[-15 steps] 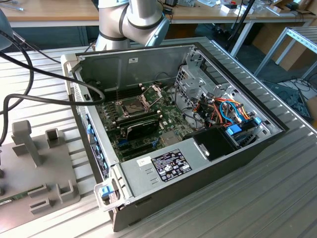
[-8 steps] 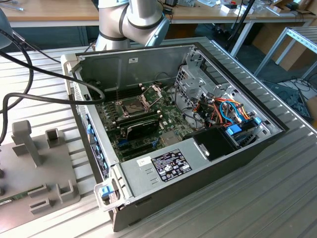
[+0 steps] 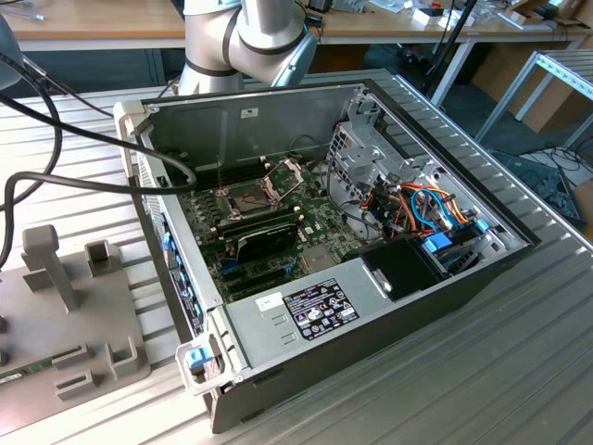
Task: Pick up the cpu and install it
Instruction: 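Pick up the cpu and move it towards the insertion slot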
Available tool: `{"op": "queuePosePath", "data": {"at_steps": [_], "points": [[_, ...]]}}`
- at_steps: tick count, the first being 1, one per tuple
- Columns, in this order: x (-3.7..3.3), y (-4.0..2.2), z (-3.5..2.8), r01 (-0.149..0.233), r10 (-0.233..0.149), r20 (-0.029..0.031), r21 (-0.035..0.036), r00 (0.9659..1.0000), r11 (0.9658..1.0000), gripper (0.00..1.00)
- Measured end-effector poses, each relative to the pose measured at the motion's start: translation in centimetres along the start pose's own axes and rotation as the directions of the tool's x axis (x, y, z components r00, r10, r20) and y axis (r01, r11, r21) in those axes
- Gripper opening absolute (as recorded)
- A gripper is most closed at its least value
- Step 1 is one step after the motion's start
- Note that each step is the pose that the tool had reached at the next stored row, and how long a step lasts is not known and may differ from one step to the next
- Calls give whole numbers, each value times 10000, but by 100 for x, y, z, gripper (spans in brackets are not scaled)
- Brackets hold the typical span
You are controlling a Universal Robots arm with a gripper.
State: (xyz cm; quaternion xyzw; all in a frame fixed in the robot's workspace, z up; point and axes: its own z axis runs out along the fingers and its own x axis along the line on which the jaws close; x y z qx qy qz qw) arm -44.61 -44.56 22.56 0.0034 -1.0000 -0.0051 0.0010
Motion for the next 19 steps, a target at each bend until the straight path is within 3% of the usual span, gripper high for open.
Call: {"op": "queuePosePath", "data": {"at_steps": [12,19], "points": [[0,0,-31,0,0,-1,1,10000,10000,55],[0,1,-82,0,0,0,-1,10000,10000,55]]}}
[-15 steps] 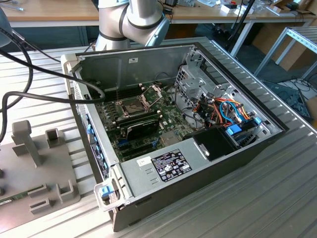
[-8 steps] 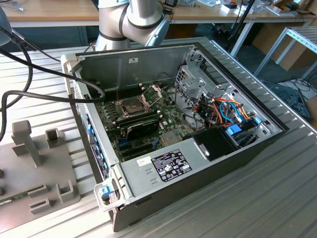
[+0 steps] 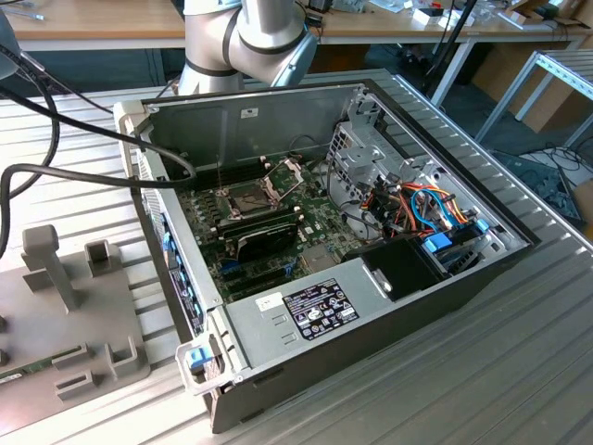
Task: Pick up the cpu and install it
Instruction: 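Pick up the cpu and move it towards the insertion slot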
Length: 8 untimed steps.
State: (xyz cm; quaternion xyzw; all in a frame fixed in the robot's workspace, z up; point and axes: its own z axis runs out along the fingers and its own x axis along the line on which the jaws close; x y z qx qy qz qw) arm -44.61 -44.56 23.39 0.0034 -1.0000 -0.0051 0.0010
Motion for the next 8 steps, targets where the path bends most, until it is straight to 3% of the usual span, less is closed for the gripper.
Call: {"op": "queuePosePath", "data": {"at_steps": [2,8], "points": [[0,0,-67,1,-1,-1,1,10000,10000,55],[0,1,-111,0,0,-1,1,10000,10000,55]]}}
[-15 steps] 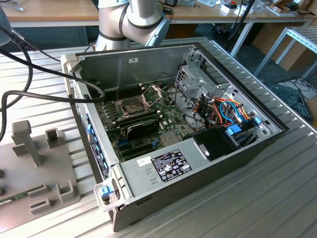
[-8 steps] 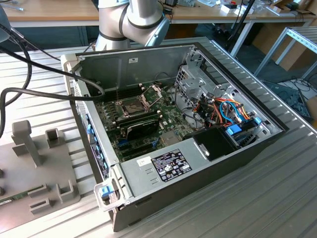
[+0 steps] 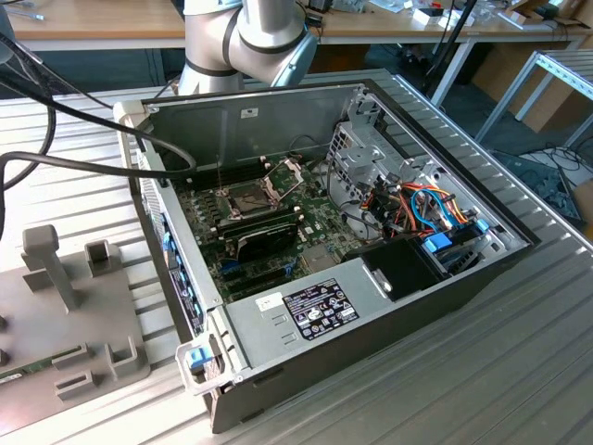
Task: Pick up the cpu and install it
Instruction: 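Pick up the cpu and move it towards the insertion slot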
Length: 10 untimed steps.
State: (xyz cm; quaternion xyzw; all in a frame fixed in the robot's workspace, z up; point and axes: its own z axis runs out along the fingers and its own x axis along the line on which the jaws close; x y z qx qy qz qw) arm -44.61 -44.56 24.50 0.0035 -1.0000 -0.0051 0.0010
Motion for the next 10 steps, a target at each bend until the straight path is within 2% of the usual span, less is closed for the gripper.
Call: {"op": "queuePosePath", "data": {"at_steps": [10], "points": [[0,1,-58,0,0,1,0,10000,10000,55]]}}
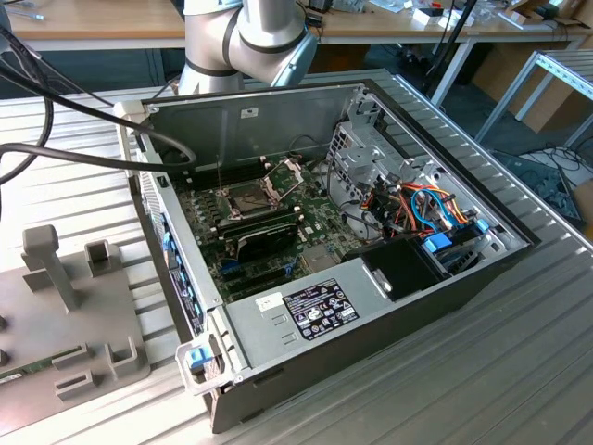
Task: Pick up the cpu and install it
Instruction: 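Pick up the cpu and move it towards the insertion slot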
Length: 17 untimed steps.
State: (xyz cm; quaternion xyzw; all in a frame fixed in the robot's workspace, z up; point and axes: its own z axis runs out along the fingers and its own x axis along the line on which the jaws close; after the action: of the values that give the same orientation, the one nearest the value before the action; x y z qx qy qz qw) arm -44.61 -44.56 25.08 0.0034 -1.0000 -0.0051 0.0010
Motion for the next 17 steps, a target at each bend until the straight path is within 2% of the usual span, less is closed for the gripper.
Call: {"op": "queuePosePath", "data": {"at_steps": [17], "points": [[0,0,-55,1,-1,0,0,10000,10000,55]]}}
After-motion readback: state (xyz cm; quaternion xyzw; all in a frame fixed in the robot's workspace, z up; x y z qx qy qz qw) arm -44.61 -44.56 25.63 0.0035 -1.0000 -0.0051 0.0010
